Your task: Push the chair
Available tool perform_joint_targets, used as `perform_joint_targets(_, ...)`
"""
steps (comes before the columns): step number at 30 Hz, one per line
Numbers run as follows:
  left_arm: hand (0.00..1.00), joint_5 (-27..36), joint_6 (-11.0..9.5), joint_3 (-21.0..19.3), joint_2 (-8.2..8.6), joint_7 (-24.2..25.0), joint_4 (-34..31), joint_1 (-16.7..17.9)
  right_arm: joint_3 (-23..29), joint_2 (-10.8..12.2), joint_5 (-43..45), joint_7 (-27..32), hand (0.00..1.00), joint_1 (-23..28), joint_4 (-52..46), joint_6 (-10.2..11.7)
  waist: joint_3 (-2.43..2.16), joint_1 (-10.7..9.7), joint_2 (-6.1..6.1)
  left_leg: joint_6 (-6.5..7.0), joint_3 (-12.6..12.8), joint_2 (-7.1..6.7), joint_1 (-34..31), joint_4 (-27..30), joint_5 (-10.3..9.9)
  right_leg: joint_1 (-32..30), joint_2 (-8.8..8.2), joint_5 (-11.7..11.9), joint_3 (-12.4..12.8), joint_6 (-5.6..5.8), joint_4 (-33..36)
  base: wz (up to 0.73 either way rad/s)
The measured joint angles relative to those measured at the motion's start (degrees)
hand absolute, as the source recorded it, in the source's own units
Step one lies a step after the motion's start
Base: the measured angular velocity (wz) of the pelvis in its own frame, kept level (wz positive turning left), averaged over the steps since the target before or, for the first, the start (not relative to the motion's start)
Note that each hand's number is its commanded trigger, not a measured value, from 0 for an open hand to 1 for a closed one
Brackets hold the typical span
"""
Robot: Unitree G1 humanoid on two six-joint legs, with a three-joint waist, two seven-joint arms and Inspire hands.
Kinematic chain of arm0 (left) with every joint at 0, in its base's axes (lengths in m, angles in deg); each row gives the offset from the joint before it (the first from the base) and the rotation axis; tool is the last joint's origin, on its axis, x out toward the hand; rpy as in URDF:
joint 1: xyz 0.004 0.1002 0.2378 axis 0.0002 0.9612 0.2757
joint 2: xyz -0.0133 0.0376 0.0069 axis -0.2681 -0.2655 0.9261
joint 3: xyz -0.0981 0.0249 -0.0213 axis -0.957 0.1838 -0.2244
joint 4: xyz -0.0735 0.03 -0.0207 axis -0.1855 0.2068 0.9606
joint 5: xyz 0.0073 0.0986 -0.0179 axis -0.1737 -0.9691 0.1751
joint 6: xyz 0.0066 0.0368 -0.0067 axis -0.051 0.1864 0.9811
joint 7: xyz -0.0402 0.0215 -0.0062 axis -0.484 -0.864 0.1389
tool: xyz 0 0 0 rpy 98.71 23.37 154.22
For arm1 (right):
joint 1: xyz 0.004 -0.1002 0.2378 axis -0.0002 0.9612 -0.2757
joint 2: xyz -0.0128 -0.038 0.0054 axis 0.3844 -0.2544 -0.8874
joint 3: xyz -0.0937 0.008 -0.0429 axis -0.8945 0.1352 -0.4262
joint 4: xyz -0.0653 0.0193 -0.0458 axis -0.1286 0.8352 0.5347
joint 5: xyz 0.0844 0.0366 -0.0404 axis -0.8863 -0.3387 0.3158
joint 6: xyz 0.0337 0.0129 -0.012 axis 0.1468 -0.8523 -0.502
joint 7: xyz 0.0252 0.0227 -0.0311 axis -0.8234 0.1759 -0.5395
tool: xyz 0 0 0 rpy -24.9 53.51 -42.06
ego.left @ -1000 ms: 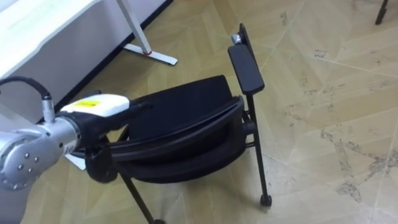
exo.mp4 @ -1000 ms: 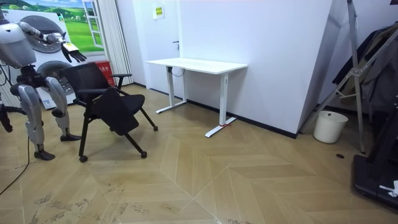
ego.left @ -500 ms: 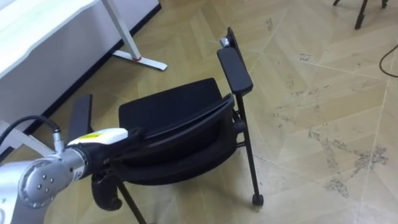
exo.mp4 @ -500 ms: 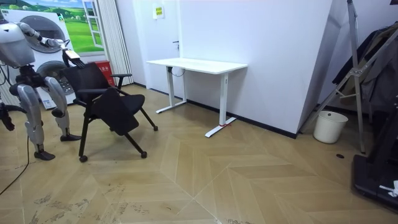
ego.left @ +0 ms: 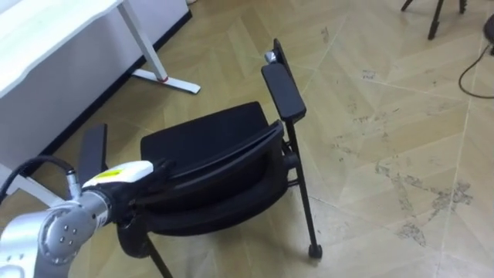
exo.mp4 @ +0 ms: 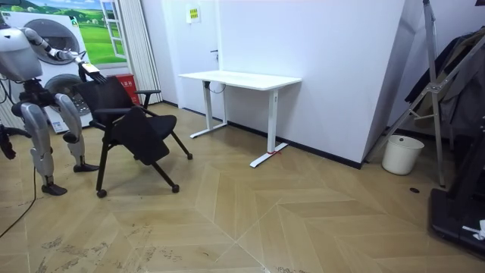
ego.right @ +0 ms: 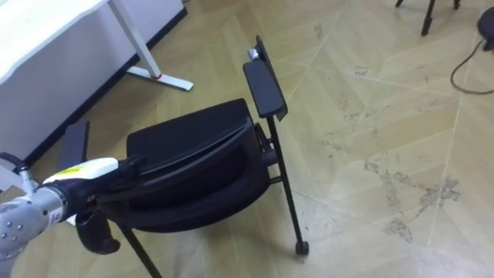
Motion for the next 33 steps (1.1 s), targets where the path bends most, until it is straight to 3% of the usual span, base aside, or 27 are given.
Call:
perform_joint_targets(4, 0.0, -2.4, -2.5, 0.1, 1.96, -5.6, 3.5, 0.4, 0.0, 0.1, -0.7, 0.7, 0.0, 2.1, -3.8, 0.1, -0.56, 0.8, -1.09, 0.0, 1.0, 0.14, 0.5, 0.0, 0.0, 0.1, 0.04, 0.1, 0.5, 0.01, 0.0, -0.08)
perform_joint_targets(6, 0.0, -4.5, -3.0, 0.1, 3.18, -8.0, 5.6, 0.6, 0.0, 0.3, -0.7, 1.0, 0.0, 3.0, -5.4, 0.2, -0.63, 0.8, -1.22, 0.0, 1.1, 0.15, 0.7, 0.1, 0.0, 0.3, 0.05, 0.1, 0.8, 0.02, 0.0, -0.08)
perform_joint_targets(8, 0.0, -5.7, -3.3, 0.1, 3.81, -10.1, 7.5, 0.4, 0.0, 0.6, -0.7, 1.5, 0.0, 3.3, -5.7, 0.2, -0.63, 0.8, -1.26, 0.0, 1.3, 0.25, 0.8, 0.2, 0.0, 0.2, 0.13, 0.1, 1.0, 0.0, 0.0, -0.07)
perform_joint_targets(10, 0.0, -5.7, -4.4, 0.1, 4.1, -14.6, 10.4, 0.7, -0.1, 0.6, -0.2, 2.0, 0.0, 3.7, -5.6, 0.2, -0.64, 0.9, -1.35, 0.0, 2.7, 0.38, 1.3, 0.2, 0.0, 0.3, 0.16, 0.1, 1.6, 0.0, 0.2, -0.13)
perform_joint_targets(13, 0.0, -6.1, -5.6, -0.2, 5.4, -21.2, 15.2, 0.5, 0.0, 0.9, -0.7, 3.1, 0.0, 5.0, -5.6, 0.4, -0.57, 0.8, -1.88, 0.0, 2.6, 0.34, 2.2, -0.2, 0.0, 0.6, 0.13, -0.2, 1.8, -0.03, 0.8, -0.04)
perform_joint_targets(18, 0.0, -9.1, -5.8, -1.6, 6.88, -27.1, 21.6, -1.0, 0.3, 1.1, -0.2, 3.7, 0.0, 6.2, -5.1, 0.3, -0.58, 0.7, -2.5, 0.0, 3.3, 0.37, 2.9, -0.5, 0.0, 0.6, 0.18, -0.2, 2.8, 0.18, 0.8, -0.09)
perform_joint_targets(19, 0.38, -9.7, -5.8, -2.1, 7.3, -28.3, 23.1, -1.6, 0.8, 1.2, -0.1, 3.7, 0.0, 6.5, -5.0, 0.3, -0.6, 0.7, -2.61, 0.0, 3.4, 0.33, 2.9, -0.5, 0.0, 0.6, 0.15, -0.2, 3.0, 0.23, 0.8, -0.07)
perform_joint_targets(20, 0.85, -9.7, -5.8, -2.3, 7.39, -28.7, 23.9, -1.9, 1.1, 1.2, 0.0, 3.7, 0.0, 6.5, -5.0, 0.2, -0.6, 0.7, -2.67, 0.0, 3.5, 0.3, 2.9, -0.5, 0.0, 0.6, 0.12, -0.1, 3.0, 0.26, 0.8, -0.05)
perform_joint_targets(21, 1.0, -9.7, -5.7, -2.5, 7.37, -29.7, 25.1, -2.4, 1.3, 1.2, -0.1, 3.7, 0.0, 6.6, -5.0, -0.1, -0.59, 0.7, -2.76, 0.0, 3.6, 0.28, 2.9, -0.5, 0.0, 0.5, 0.1, -0.1, 3.1, 0.27, 0.8, -0.05)
perform_joint_targets(28, 1.0, -9.7, -5.4, -3.9, 7.33, -32.9, 27.8, -3.7, 3.1, 1.2, -0.4, 4.9, 0.0, 5.9, -5.7, 0.0, -0.64, 0.3, -2.69, 0.0, 4.1, 0.23, 2.3, -0.6, 0.0, -0.4, 0.11, 0.1, 3.6, 0.19, 0.8, -0.04)
perform_joint_targets(33, 1.0, -9.5, -5.3, -4.3, 7.19, -34.1, 29.4, -4.0, 6.7, 1.1, -0.7, 5.8, 0.0, 6.5, -7.9, 0.6, -1.13, -1.1, -1.94, 0.0, 4.2, 0.22, 2.1, -0.7, 0.0, -0.6, 0.1, 0.0, 3.6, 0.0, 0.9, 0.0)
